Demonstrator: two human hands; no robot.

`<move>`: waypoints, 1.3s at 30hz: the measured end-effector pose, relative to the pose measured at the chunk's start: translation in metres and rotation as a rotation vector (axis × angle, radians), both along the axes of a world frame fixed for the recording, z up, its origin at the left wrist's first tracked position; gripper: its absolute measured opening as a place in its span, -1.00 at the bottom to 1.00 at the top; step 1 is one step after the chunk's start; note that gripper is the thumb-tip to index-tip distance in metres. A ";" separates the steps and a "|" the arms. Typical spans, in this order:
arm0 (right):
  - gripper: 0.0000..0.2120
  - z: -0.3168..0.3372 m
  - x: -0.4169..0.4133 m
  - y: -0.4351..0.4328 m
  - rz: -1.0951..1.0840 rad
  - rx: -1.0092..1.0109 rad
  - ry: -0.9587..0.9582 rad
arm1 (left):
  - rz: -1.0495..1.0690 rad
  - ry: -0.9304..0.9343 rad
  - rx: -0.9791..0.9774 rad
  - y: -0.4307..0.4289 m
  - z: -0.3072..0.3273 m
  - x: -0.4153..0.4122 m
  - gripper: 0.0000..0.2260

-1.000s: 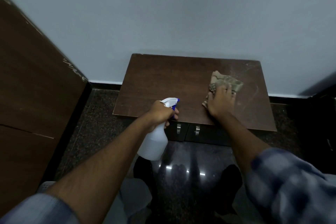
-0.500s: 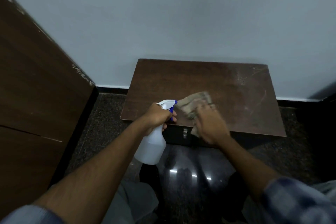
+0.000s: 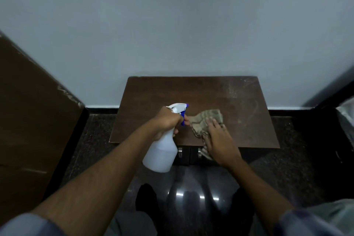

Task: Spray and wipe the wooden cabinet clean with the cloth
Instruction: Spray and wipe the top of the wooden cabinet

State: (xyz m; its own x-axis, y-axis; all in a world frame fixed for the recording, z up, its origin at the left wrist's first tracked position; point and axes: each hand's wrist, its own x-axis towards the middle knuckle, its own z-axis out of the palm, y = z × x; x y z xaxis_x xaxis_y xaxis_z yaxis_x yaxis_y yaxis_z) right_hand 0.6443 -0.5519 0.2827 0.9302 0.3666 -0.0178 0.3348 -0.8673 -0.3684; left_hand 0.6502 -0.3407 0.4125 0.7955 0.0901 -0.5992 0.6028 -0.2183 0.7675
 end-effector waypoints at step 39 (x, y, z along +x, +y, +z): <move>-0.56 0.018 0.189 -0.003 -0.127 -0.048 -0.034 | -0.104 -0.009 0.079 -0.033 -0.016 0.144 -0.77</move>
State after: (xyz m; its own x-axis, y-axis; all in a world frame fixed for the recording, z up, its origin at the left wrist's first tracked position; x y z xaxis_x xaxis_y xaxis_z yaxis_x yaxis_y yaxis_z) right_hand 0.8330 -0.5550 0.3008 0.9694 0.2457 -0.0002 0.2330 -0.9198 -0.3157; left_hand 0.7937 -0.3737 0.3961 0.8082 0.0539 -0.5865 0.5672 -0.3393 0.7504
